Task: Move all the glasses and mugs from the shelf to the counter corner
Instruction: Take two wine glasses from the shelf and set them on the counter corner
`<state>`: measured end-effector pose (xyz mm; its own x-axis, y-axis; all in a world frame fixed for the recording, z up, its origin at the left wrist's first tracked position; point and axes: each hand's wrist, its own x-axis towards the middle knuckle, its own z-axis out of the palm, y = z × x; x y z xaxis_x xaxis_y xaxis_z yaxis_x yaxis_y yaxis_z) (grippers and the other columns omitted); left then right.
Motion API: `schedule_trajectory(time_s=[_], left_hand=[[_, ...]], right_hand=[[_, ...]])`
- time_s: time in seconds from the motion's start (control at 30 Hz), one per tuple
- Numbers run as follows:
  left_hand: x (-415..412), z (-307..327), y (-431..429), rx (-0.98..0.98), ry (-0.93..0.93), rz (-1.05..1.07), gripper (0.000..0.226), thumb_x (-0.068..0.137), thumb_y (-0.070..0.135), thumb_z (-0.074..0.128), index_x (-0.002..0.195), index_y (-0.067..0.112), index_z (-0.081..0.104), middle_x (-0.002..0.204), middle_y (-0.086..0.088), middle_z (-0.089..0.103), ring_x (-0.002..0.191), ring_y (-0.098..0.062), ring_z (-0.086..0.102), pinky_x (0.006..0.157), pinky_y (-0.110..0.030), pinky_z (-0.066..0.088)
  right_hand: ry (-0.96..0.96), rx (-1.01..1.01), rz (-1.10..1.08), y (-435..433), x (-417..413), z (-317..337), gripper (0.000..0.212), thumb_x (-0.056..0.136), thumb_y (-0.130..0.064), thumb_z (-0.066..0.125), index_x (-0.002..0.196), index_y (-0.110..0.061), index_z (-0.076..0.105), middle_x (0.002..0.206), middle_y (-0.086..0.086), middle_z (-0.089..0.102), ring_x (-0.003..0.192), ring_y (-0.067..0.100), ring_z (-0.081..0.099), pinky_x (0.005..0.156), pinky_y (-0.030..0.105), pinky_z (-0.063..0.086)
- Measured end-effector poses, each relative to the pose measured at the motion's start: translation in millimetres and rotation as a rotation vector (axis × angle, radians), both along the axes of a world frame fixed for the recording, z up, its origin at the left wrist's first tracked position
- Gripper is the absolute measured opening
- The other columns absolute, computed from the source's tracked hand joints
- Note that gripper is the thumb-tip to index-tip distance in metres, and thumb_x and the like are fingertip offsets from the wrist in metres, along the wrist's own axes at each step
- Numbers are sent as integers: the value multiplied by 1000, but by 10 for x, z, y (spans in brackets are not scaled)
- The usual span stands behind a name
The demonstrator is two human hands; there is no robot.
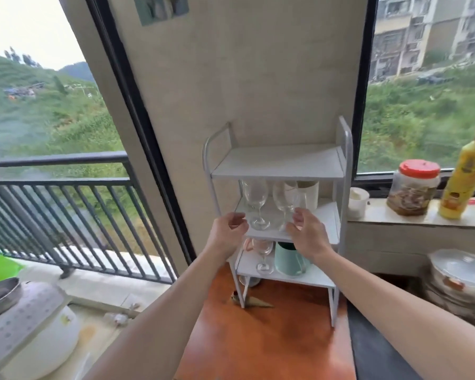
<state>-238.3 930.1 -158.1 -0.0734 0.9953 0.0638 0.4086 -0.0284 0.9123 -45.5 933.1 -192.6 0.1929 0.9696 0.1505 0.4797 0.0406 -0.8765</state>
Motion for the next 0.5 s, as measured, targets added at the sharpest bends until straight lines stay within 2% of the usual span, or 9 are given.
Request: schedule_trajectory(time_s=[0.07, 0.13, 0.2, 0.27, 0.37, 0.5], left_hand=[[56, -45, 227, -2, -57, -1, 32, 89, 12, 61, 120, 9, 61, 105, -2, 67, 90, -12, 60, 73, -16, 43], [102, -107, 406, 1, -114, -13, 34, 89, 8, 60, 123, 6, 59, 104, -2, 66, 92, -13, 60, 76, -17, 43], [133, -176, 531, -6, -166, -50, 33, 89, 6, 59, 122, 4, 59, 102, -2, 67, 94, -15, 61, 81, -21, 45], [143, -260, 614, -9, -173, -82, 26, 88, 9, 61, 114, 8, 63, 97, 1, 70, 90, -14, 64, 78, -21, 46], [136, -329, 701, 7, -106, -88, 12, 84, 18, 67, 96, 17, 68, 91, 3, 73, 83, -15, 67, 70, -22, 47], [168, -292, 734, 8, -29, -123, 9, 84, 21, 70, 89, 14, 69, 88, -2, 74, 80, -16, 67, 65, -24, 49]], right_hand=[[60, 5, -19, 68, -41, -41, 47, 91, -25, 61, 134, -13, 48, 125, 6, 62, 115, 24, 58, 99, 38, 45], [87, 20, -31, 133, -72, -63, 40, 91, -19, 62, 129, -12, 51, 114, 3, 64, 108, 21, 61, 91, 30, 46], [105, 33, -46, 197, -104, -70, 29, 90, -16, 63, 118, -15, 55, 99, -6, 64, 98, 17, 64, 79, 20, 46], [114, 53, -75, 239, -135, -89, 13, 90, -17, 65, 99, -23, 57, 89, -11, 64, 87, 12, 64, 70, 15, 44], [38, 121, -118, 216, -163, -110, 23, 89, -21, 65, 78, -37, 53, 78, -16, 64, 75, 2, 61, 62, 11, 40], [-1, 147, -129, 151, -134, -146, 15, 90, -20, 64, 79, -29, 60, 76, -6, 69, 73, 13, 63, 64, 20, 45]])
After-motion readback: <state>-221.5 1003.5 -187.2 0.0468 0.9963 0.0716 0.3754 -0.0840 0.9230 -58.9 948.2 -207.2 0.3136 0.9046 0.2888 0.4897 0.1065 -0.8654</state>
